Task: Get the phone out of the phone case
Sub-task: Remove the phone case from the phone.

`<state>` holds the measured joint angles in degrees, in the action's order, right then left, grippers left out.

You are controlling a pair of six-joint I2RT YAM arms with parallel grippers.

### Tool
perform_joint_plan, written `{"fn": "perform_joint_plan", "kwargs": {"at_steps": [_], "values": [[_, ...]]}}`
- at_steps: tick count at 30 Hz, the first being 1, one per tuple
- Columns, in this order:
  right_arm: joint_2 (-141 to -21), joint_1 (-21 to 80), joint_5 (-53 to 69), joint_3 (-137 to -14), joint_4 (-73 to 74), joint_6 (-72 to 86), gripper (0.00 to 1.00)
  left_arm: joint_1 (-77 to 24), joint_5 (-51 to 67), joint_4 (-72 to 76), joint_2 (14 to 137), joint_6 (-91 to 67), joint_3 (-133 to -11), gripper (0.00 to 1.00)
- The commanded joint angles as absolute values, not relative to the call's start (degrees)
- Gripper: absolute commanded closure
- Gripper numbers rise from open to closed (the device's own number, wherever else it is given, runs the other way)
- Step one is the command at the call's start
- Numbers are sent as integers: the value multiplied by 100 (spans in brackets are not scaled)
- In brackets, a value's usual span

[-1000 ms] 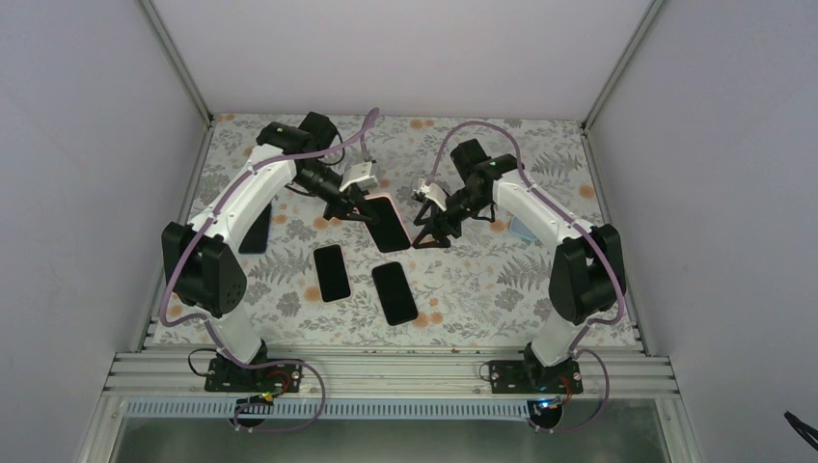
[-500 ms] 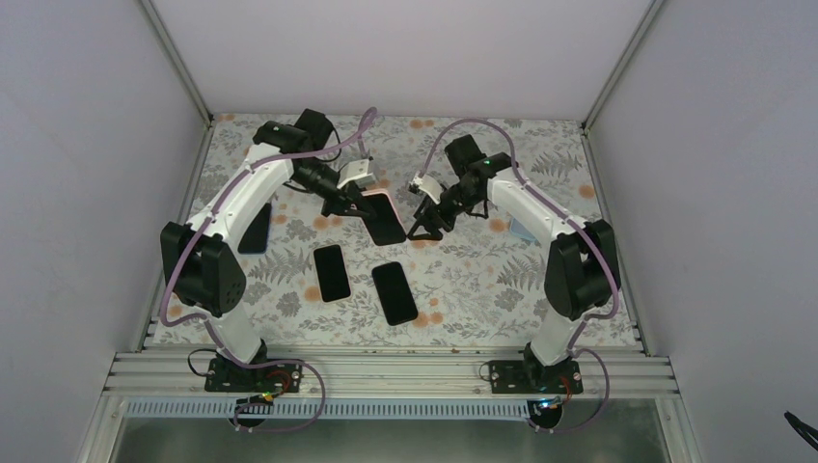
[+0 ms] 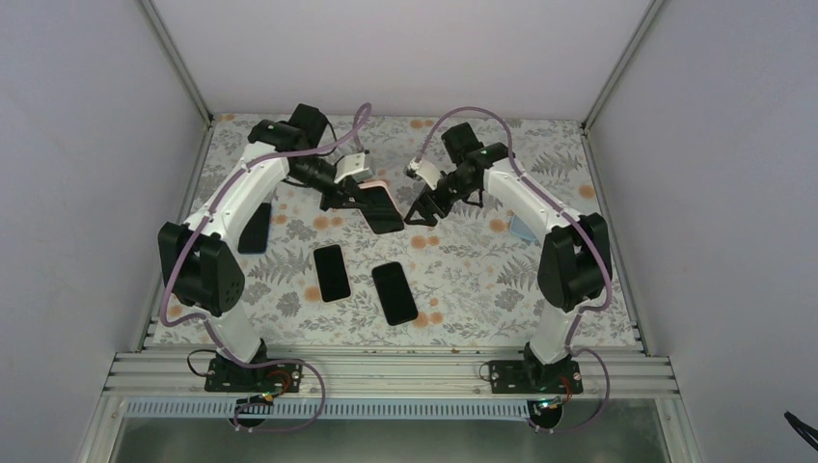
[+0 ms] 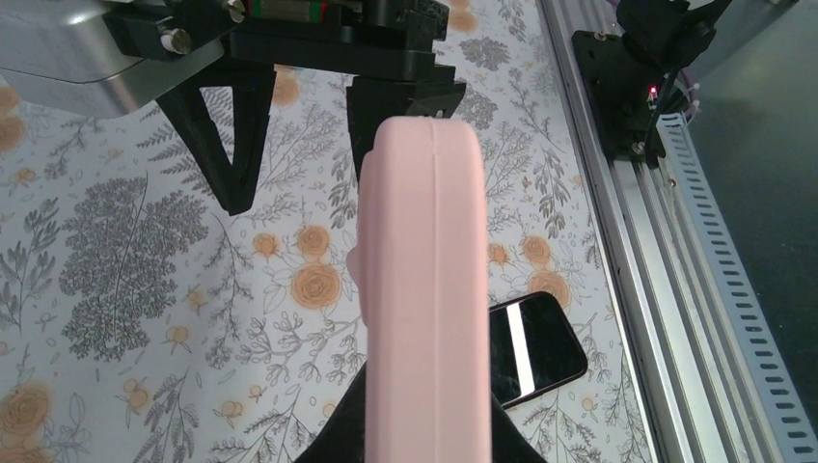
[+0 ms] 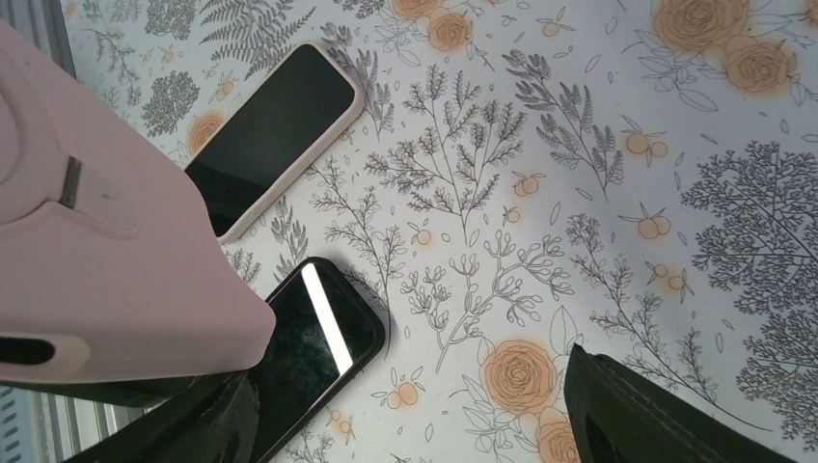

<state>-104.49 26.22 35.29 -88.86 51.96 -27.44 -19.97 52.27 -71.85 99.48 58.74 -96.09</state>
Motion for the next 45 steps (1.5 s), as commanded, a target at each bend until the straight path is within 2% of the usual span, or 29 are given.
{"fn": "perform_joint_plan", "kwargs": {"at_steps": [1, 6, 13, 17, 27, 38, 42, 45], "values": [[-10488, 2669, 3983, -9404, 3995, -2281, 18, -2303, 7087, -7778, 9819, 6043, -9680, 98], [-10496, 2812, 4641, -9759, 4290, -2410, 17, -2271, 7258, -7778, 10018, 6014, -9930, 98], [-10229, 3245, 4558, -9653, 3735, -2054, 17, -1843, 7916, -7778, 10335, 5802, -10623, 98], [-10155, 3262, 5064, -9765, 3533, -1996, 16, -1631, 8241, -7774, 10525, 5703, -10887, 98], [-9582, 3253, 5649, -9486, 2757, -1716, 13, -1152, 8701, -7778, 10653, 5772, -10868, 98], [-9948, 3383, 7322, -10528, 2684, -884, 12, -1073, 8521, -7778, 11088, 5846, -10943, 98], [-9948, 3441, 7751, -10581, 2365, -527, 14, -1077, 8346, -7776, 11123, 5922, -10875, 98], [-10059, 3533, 7880, -10720, 2329, -384, 24, -1073, 8250, -7778, 11241, 5870, -11000, 98]]}}
